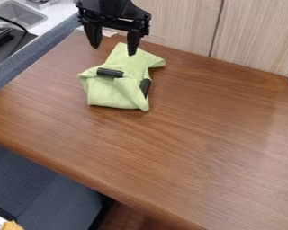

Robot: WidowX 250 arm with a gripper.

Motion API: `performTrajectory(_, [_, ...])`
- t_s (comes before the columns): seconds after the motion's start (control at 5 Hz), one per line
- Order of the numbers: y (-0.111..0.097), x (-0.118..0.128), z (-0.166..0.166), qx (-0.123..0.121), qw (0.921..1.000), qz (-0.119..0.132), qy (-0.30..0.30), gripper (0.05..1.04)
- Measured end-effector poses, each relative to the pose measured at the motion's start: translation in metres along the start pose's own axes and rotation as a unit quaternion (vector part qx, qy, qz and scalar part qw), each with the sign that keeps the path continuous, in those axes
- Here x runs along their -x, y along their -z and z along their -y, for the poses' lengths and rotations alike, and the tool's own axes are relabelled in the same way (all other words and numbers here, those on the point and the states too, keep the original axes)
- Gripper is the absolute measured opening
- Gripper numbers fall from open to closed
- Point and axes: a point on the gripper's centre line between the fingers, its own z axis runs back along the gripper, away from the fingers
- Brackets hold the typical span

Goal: Move cloth from top left to bottom right of table

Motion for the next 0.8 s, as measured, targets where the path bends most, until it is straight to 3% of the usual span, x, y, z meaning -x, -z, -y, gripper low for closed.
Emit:
performTrajectory(0.2, [0.011,0.004,0.001,-0.003,0.9999,-0.016,0.000,1.000])
performTrajectory(0.4, [0.030,0.009,-0.003,-0.033,0.9984,-0.046,-0.009,1.000])
performTrajectory(0.8, [0.063,0.016,-0.001,-0.038,0.9930,-0.089,-0.068,1.000])
